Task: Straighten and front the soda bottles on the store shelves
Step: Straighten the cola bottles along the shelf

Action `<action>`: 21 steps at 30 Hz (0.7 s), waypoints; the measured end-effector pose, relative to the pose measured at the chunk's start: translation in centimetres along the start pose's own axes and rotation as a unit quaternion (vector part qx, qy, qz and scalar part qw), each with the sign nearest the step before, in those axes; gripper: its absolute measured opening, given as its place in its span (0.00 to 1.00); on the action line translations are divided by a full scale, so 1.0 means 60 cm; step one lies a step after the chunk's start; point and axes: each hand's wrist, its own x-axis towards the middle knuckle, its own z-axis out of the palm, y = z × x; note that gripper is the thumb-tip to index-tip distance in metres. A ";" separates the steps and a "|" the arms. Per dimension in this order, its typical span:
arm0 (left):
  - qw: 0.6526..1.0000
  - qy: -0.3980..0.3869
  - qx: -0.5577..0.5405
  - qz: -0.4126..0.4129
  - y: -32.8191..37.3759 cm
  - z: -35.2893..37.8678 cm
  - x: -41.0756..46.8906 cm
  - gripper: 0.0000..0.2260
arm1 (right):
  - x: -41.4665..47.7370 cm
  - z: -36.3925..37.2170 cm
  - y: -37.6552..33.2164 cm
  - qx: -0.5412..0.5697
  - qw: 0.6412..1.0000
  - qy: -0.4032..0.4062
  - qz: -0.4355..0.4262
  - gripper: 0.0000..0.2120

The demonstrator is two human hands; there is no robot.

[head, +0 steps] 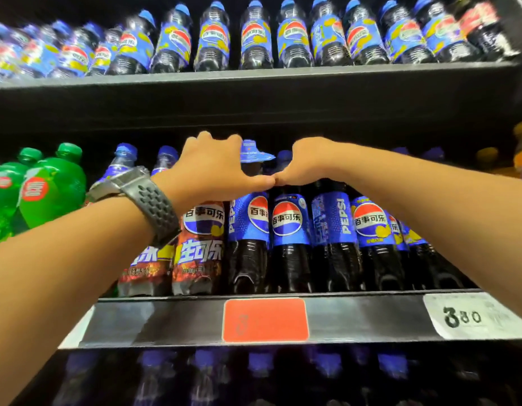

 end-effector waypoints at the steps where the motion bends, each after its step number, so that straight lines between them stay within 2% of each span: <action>1: 1.000 0.010 0.018 0.014 0.001 0.004 0.002 0.44 | 0.003 -0.001 -0.003 0.016 1.000 -0.006 0.008 0.21; 5: 0.999 0.018 -0.007 0.029 0.001 0.013 0.010 0.39 | 0.007 -0.008 -0.005 0.093 0.995 -0.029 0.033 0.14; 10: 0.995 -0.030 -0.095 -0.011 -0.004 0.007 0.024 0.36 | 0.023 -0.006 -0.004 0.072 0.995 0.024 0.063 0.17; 13: 0.995 -0.004 -0.095 -0.006 0.001 0.007 0.037 0.35 | 0.041 0.005 -0.003 0.077 0.990 0.071 0.089 0.18; 16: 0.997 0.030 -0.077 -0.006 0.003 0.000 0.053 0.28 | 0.048 0.006 -0.002 0.110 0.984 0.095 0.106 0.19; 21: 0.997 0.028 -0.073 -0.026 0.006 -0.008 0.069 0.28 | 0.041 -0.004 0.009 0.171 0.972 0.114 0.112 0.17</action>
